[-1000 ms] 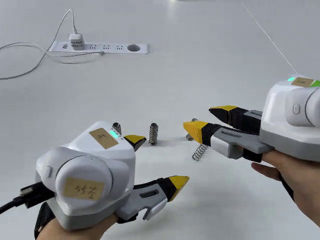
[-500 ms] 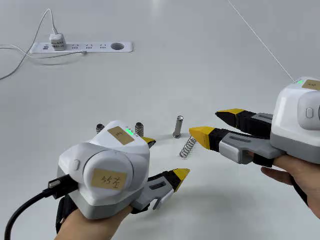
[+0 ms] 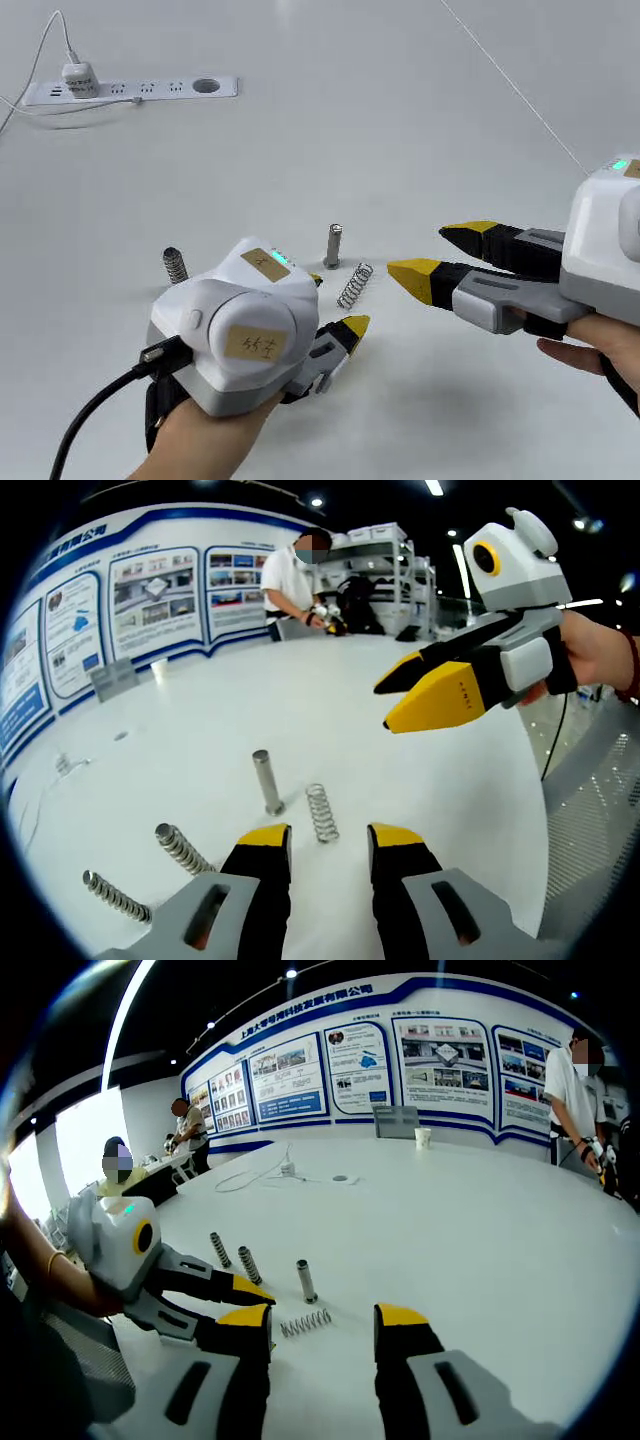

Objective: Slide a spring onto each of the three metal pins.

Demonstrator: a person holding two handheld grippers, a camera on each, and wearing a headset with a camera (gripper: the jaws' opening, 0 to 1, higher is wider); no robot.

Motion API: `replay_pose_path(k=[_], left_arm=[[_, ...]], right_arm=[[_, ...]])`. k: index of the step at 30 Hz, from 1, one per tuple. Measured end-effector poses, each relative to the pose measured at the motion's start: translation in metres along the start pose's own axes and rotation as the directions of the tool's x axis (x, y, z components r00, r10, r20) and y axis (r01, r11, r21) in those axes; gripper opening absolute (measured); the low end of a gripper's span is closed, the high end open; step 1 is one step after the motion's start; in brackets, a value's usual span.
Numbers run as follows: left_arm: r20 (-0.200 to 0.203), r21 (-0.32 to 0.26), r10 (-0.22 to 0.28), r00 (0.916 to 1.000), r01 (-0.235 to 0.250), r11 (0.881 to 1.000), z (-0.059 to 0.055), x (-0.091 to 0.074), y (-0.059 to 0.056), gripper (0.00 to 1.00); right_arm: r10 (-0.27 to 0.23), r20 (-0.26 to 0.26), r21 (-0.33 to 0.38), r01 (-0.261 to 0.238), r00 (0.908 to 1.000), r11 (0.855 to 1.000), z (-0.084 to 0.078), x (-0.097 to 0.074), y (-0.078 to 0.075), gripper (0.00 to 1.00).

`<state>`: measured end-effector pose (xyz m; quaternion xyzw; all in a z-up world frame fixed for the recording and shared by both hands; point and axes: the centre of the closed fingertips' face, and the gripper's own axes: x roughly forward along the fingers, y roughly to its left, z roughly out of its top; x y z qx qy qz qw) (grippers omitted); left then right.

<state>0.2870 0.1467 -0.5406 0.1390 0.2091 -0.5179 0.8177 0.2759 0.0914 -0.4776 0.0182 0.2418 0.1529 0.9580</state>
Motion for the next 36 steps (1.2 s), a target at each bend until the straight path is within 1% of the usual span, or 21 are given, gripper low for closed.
replay_pose_path(k=[4,10,13,17,24,27,32,36], left_arm=[[-0.014,-0.002,0.005,0.9999,-0.005,1.0,-0.005,0.007,0.002,0.27],[-0.03,-0.021,0.009,0.9995,-0.009,1.0,-0.01,0.014,0.005,0.24],[-0.031,-0.03,0.007,0.9995,-0.008,1.0,-0.01,0.016,0.005,0.22],[-0.031,-0.026,0.008,0.9995,-0.009,1.0,-0.011,0.019,0.005,0.19],[-0.041,-0.036,0.013,0.9991,-0.014,0.999,-0.014,0.021,0.006,0.15],[-0.04,-0.027,0.012,0.9991,-0.013,1.0,-0.013,0.022,0.007,0.13],[-0.045,-0.018,0.017,0.9988,-0.018,1.0,-0.013,0.022,0.007,0.11],[-0.047,-0.009,0.006,0.9989,-0.007,1.0,-0.013,0.022,0.005,0.11]], right_arm=[[-0.008,-0.002,0.01,0.008,1.0,1.0,-0.003,-0.002,-0.003,0.42],[-0.018,-0.004,0.028,0.018,0.9998,0.999,-0.007,-0.004,-0.006,0.42],[-0.021,-0.006,0.031,0.021,0.9998,0.999,-0.008,-0.004,-0.006,0.41],[-0.02,-0.007,0.037,0.02,0.9998,0.999,-0.009,-0.004,-0.006,0.41],[-0.024,-0.019,0.045,0.024,0.9995,0.999,-0.013,-0.004,-0.006,0.41],[-0.026,-0.029,0.048,0.028,0.9992,0.998,-0.015,-0.003,-0.006,0.4],[-0.025,-0.031,0.058,0.027,0.9992,0.998,-0.016,-0.002,-0.005,0.4],[-0.021,-0.033,0.063,0.023,0.9992,0.998,-0.016,-0.001,-0.004,0.4]])
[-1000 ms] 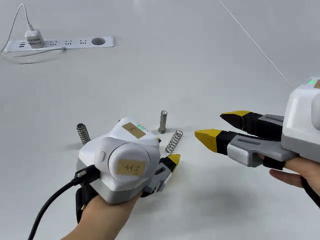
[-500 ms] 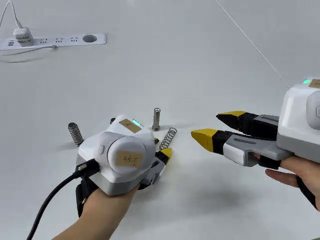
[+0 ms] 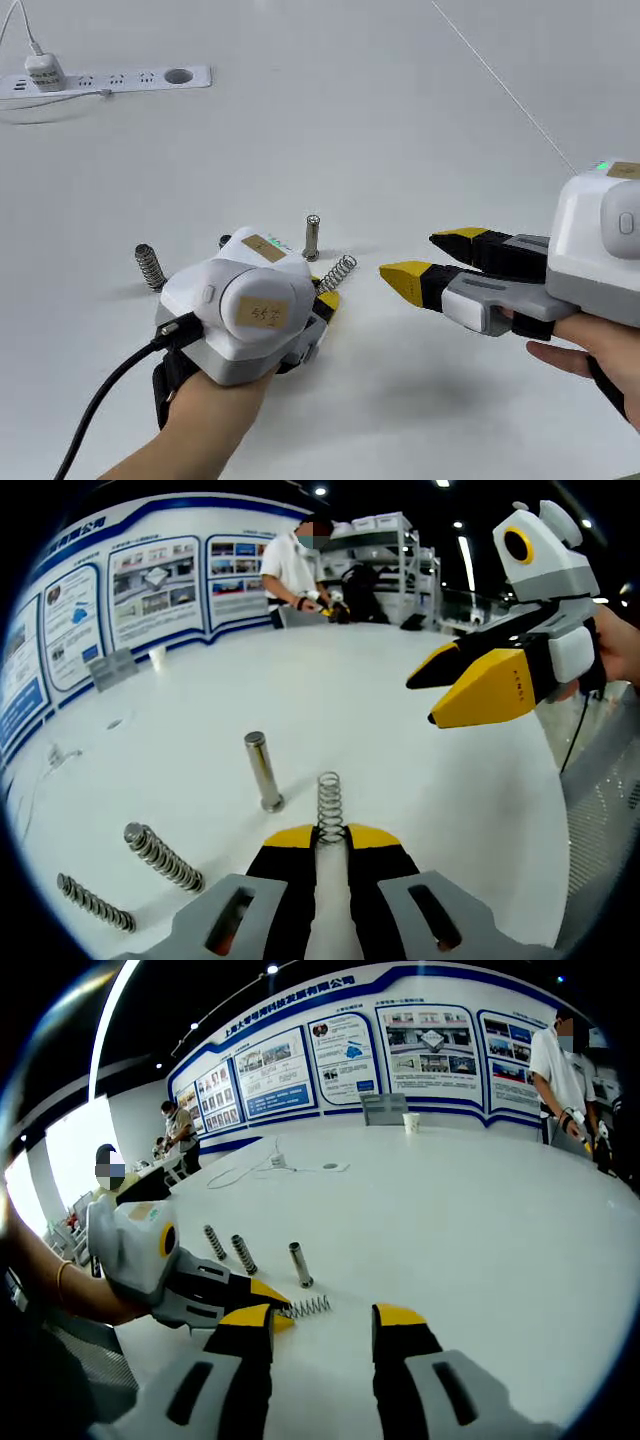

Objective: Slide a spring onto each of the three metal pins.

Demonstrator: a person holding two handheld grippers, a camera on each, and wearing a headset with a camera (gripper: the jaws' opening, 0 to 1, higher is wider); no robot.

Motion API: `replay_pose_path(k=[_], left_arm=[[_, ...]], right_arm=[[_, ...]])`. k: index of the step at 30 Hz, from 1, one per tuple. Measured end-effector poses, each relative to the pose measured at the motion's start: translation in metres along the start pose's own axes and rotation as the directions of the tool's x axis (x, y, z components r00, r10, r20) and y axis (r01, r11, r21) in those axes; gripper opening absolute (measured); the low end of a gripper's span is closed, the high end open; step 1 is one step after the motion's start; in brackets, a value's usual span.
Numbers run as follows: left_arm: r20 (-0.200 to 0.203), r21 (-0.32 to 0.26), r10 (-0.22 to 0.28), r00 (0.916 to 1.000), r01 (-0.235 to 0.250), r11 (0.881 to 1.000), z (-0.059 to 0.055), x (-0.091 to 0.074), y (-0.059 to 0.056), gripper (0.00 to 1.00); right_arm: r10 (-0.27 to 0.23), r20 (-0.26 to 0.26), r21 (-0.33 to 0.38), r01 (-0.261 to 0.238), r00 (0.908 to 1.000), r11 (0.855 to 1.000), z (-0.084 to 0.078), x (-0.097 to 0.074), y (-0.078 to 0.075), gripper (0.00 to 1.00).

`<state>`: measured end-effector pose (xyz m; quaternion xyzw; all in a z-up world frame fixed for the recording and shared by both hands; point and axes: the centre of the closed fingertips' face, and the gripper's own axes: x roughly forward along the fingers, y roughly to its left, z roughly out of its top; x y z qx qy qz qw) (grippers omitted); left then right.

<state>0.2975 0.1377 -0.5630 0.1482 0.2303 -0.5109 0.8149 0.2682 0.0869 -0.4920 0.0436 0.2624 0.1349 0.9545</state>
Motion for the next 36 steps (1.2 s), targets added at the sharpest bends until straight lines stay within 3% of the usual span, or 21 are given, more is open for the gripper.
replay_pose_path(k=[8,14,18,21,28,36], left_arm=[[0.033,0.012,-0.017,0.9993,0.016,1.0,0.008,-0.008,-0.001,0.1],[0.085,-0.003,-0.027,0.996,0.027,1.0,0.021,-0.022,-0.002,0.1],[0.153,-0.051,-0.038,0.9875,0.046,0.998,0.031,-0.034,-0.003,0.1],[0.172,-0.039,-0.04,0.9842,0.048,0.998,0.033,-0.042,-0.001,0.1],[0.217,-0.011,-0.045,0.9751,0.049,0.999,0.039,-0.059,0.0,0.1],[0.26,0.012,-0.068,0.9631,0.068,0.998,0.046,-0.074,-0.003,0.1]], right_arm=[[0.007,0.018,0.033,-0.008,0.9998,0.999,0.005,0.0,0.001,0.4],[0.025,0.052,0.089,-0.029,0.9983,0.996,0.014,-0.002,0.004,0.4],[0.043,0.071,0.121,-0.052,0.9966,0.991,0.02,-0.002,0.007,0.39],[0.059,0.084,0.141,-0.07,0.9947,0.988,0.023,-0.002,0.011,0.38],[0.123,0.109,0.196,-0.143,0.9864,0.97,0.029,0.0,0.026,0.33],[0.191,0.136,0.259,-0.221,0.9722,0.94,0.035,0.002,0.044,0.3]])
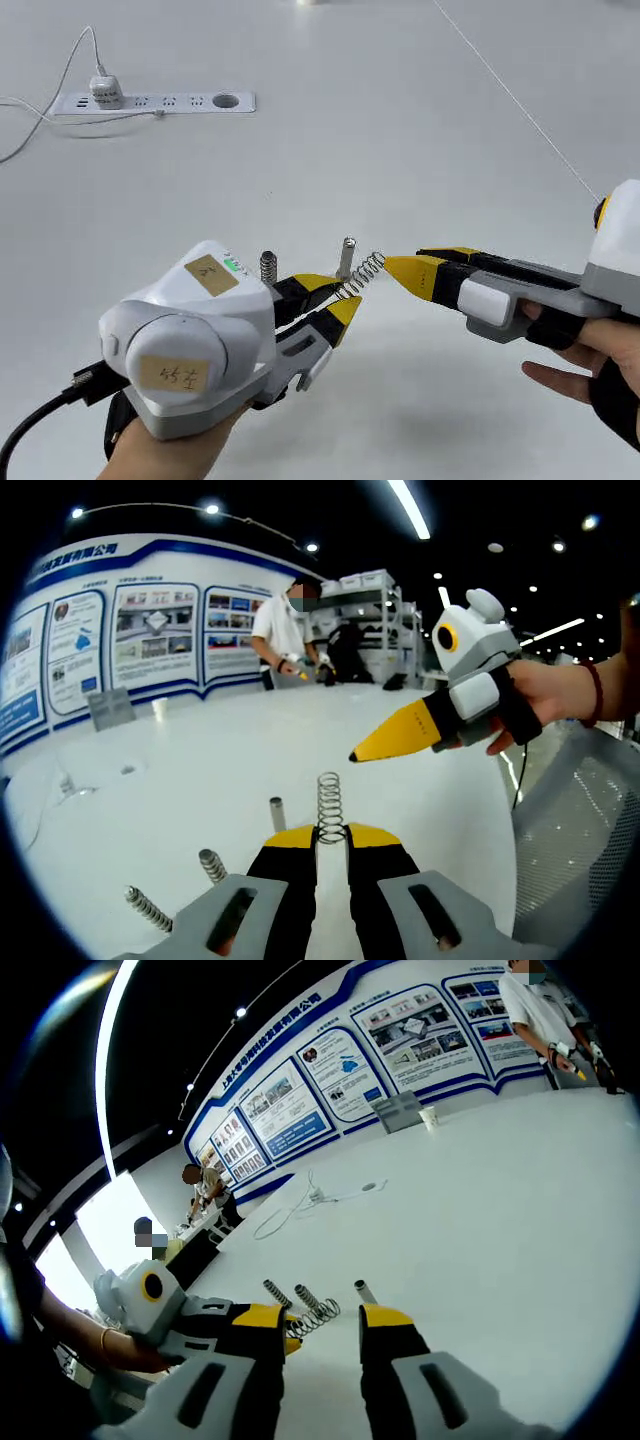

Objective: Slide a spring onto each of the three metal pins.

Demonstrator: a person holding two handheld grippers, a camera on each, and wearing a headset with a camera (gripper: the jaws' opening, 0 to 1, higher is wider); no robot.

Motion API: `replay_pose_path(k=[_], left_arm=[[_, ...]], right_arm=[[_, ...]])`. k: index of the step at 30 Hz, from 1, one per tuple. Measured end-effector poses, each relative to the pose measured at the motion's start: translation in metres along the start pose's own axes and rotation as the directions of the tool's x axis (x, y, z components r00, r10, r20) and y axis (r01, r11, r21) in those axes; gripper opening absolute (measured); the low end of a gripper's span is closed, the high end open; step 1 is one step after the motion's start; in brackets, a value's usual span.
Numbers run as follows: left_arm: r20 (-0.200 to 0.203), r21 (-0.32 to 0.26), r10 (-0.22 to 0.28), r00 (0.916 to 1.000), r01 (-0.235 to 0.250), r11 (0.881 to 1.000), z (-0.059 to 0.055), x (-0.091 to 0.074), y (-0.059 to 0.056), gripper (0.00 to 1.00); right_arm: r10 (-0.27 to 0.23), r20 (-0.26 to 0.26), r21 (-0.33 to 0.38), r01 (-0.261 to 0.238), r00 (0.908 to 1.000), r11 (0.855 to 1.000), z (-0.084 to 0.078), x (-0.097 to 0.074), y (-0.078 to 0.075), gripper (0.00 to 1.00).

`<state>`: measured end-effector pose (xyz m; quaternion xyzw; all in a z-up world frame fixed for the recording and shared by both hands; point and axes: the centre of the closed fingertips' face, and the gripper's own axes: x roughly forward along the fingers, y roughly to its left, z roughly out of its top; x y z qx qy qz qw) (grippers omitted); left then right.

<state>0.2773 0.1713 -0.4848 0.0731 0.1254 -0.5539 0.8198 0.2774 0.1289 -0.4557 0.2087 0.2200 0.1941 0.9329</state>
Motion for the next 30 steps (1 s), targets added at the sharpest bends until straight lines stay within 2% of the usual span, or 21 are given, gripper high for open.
replay_pose_path(k=[5,10,20,26,30], left_arm=[[0.027,0.013,-0.009,0.9996,0.008,1.0,0.008,-0.007,-0.002,0.1],[0.06,0.016,-0.016,0.9981,0.015,1.0,0.018,-0.014,-0.003,0.1],[0.112,0.022,-0.036,0.9931,0.034,0.999,0.033,-0.025,-0.008,0.1],[0.136,0.035,-0.053,0.9893,0.048,0.998,0.04,-0.029,-0.012,0.1],[0.143,0.038,-0.053,0.9883,0.048,0.998,0.041,-0.03,-0.012,0.1]], right_arm=[[0.044,0.011,0.057,-0.045,0.999,0.997,0.001,0.003,0.009,0.28],[0.083,0.04,0.131,-0.088,0.9957,0.988,0.004,0.005,0.016,0.26],[0.164,0.072,0.242,-0.177,0.9838,0.954,0.007,0.008,0.032,0.19],[0.211,0.105,0.303,-0.234,0.9717,0.924,0.011,0.007,0.04,0.15],[0.219,0.106,0.307,-0.242,0.9699,0.92,0.012,0.007,0.042,0.13]])
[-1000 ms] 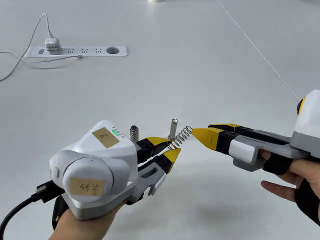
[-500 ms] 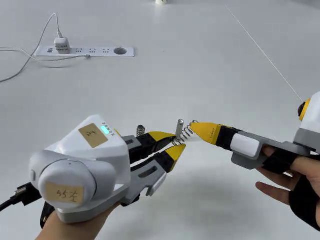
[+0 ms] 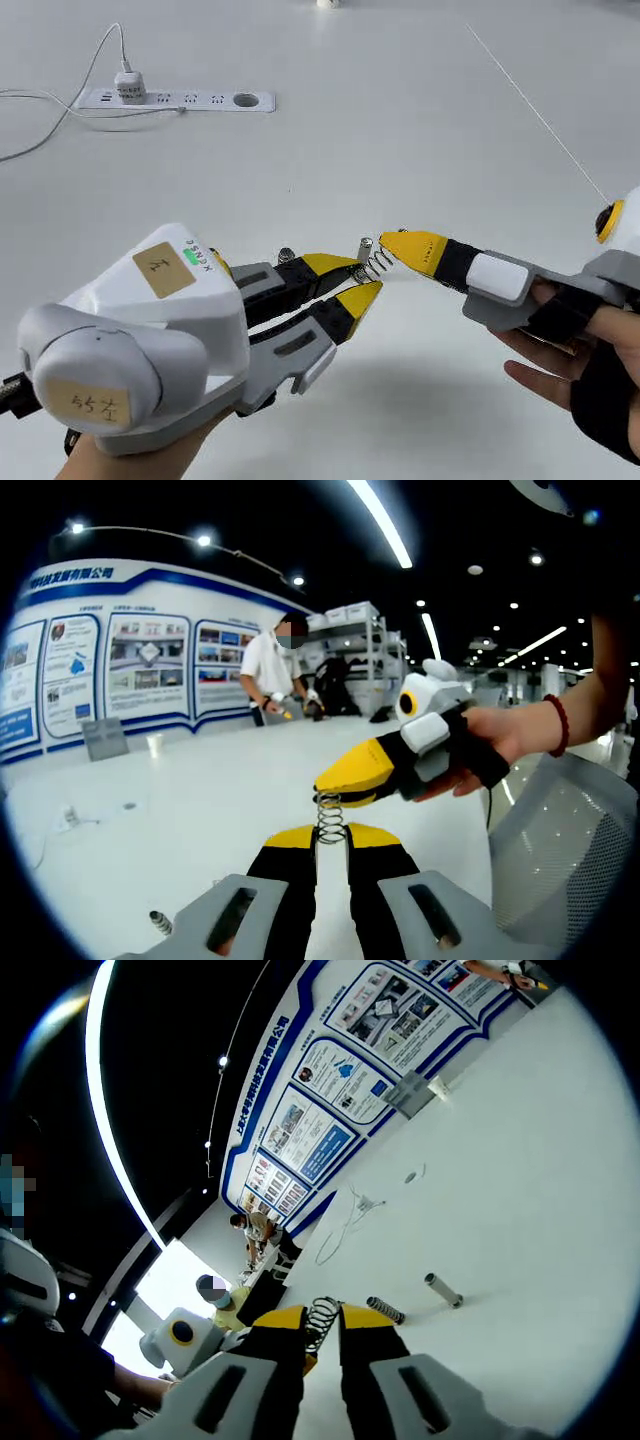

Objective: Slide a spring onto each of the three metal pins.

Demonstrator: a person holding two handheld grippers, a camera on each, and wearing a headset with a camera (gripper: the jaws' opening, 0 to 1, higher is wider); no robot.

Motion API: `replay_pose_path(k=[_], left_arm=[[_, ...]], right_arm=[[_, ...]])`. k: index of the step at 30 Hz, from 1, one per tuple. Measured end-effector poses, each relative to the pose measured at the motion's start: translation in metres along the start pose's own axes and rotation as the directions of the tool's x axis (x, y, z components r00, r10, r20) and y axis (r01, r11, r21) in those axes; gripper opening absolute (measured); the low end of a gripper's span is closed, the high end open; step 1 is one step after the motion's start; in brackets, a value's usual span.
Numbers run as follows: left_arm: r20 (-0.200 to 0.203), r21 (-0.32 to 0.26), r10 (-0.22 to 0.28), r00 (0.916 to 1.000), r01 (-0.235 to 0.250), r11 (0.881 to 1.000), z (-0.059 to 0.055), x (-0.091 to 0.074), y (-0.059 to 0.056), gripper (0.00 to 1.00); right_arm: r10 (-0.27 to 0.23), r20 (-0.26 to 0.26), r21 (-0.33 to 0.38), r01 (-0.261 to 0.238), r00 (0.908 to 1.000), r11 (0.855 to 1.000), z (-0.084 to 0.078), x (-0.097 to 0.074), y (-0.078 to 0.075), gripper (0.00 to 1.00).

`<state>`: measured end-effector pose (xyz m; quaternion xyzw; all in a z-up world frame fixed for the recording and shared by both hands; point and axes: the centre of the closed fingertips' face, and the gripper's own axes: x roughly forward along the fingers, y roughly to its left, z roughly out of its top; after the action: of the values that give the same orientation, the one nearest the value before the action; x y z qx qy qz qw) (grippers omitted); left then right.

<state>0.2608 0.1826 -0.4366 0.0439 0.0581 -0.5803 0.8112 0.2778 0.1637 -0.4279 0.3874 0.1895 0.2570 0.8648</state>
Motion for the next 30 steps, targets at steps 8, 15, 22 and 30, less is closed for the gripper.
replay_pose_path(k=[8,15,22,30], left_arm=[[-0.022,0.018,0.004,0.9997,-0.003,1.0,-0.002,-0.001,0.0,0.11],[-0.056,0.023,0.004,0.9984,-0.003,1.0,-0.009,-0.001,0.0,0.11],[-0.11,0.008,0.019,0.9938,-0.018,1.0,-0.019,-0.001,0.003,0.16],[-0.167,0.012,0.044,0.985,-0.042,0.999,-0.031,-0.011,0.008,0.22]], right_arm=[[0.016,-0.011,-0.033,-0.016,0.9998,0.999,-0.002,0.001,0.006,0.12],[0.007,-0.04,-0.135,-0.012,0.9992,0.991,-0.006,0.004,0.008,0.11],[-0.056,-0.054,-0.269,0.039,0.997,0.962,-0.006,0.007,0.004,0.11],[-0.106,-0.046,-0.354,0.083,0.9933,0.931,0.001,0.008,-0.004,0.11]])
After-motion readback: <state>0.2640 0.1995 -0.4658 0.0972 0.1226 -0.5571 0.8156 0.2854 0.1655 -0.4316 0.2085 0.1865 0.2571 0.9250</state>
